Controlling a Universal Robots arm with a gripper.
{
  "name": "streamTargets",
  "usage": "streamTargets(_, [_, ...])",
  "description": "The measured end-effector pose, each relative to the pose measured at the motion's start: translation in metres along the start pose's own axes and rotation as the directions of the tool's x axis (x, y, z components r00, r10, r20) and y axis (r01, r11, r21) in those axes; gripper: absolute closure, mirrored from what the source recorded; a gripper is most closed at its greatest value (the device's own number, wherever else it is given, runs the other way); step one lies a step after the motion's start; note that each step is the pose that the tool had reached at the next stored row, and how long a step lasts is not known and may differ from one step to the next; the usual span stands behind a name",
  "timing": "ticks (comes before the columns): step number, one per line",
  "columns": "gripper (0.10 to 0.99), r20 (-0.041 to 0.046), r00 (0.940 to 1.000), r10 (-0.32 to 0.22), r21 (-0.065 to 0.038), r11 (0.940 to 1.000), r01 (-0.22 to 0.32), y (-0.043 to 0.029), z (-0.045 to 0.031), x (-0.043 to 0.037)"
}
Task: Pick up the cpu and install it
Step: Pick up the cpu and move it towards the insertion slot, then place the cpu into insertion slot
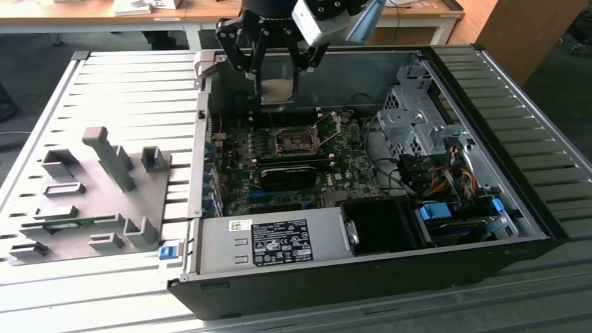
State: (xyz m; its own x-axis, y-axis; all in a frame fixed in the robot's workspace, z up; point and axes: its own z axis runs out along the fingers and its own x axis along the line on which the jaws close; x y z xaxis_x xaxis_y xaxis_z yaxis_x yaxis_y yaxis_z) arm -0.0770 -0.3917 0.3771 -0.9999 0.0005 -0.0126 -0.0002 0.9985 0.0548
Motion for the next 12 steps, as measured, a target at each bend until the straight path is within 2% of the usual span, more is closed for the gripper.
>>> streamTargets(6, [0.561, 0.0026, 1.0, 0.0, 0.0, 1.0, 0.0, 0.0013, 0.0007, -0.0089])
streamTargets(12, [0.561, 0.003, 1.0, 0.003, 0.0, 1.0, -0.003, 0.0013, 0.0008, -0.0118])
